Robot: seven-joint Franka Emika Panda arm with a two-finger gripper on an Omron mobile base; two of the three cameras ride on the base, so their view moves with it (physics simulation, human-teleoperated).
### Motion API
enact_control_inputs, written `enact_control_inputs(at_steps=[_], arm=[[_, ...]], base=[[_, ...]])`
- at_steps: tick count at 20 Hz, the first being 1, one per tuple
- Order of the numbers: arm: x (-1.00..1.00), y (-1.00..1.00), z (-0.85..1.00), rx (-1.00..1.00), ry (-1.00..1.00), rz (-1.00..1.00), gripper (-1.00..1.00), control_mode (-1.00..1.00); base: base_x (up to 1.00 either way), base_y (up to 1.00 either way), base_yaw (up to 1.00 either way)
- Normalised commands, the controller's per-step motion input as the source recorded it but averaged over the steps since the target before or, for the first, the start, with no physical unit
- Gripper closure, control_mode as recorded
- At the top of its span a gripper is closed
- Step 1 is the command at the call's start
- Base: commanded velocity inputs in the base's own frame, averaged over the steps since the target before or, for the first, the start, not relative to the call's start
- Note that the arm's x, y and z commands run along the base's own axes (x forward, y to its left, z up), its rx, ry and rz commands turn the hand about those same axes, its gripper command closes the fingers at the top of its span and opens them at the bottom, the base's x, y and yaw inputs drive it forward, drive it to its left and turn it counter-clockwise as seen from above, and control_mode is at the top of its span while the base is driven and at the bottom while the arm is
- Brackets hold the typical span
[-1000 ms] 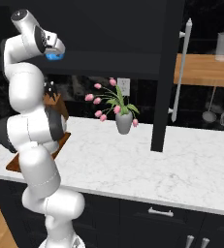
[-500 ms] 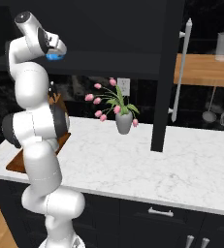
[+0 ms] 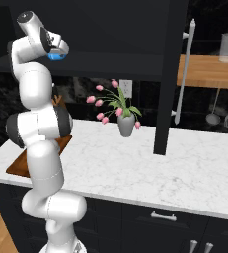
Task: Pick the kettle from the counter and place it on the tray. Then pick the mug from the cabinet and place it on the tray. Then close the cabinet doors.
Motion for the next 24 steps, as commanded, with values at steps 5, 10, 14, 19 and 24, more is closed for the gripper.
enact_control_inputs(at_steps=[5, 10, 14, 19, 24], arm=[[0.00, 0.00, -0.02, 0.00, 0.00, -0.02, 1.00, -1.00], [0.00, 0.00, -0.05, 0.00, 0.00, -0.01, 1.00, -1.00], [-0.01, 0.00, 0.00, 0.00, -0.12, 0.00, 1.00, -1.00], [-0.38, 0.00, 0.00, 0.00, -0.09, 0.08, 1.00, -1.00], [-0.92, -0.02, 0.00, 0.01, 0.00, 0.21, 1.00, -1.00]], base=[[0.00, 0.00, 0.00], [0.00, 0.00, 0.00], [0.00, 0.00, 0.00], [0.00, 0.00, 0.00], [0.00, 0.00, 0.00]])
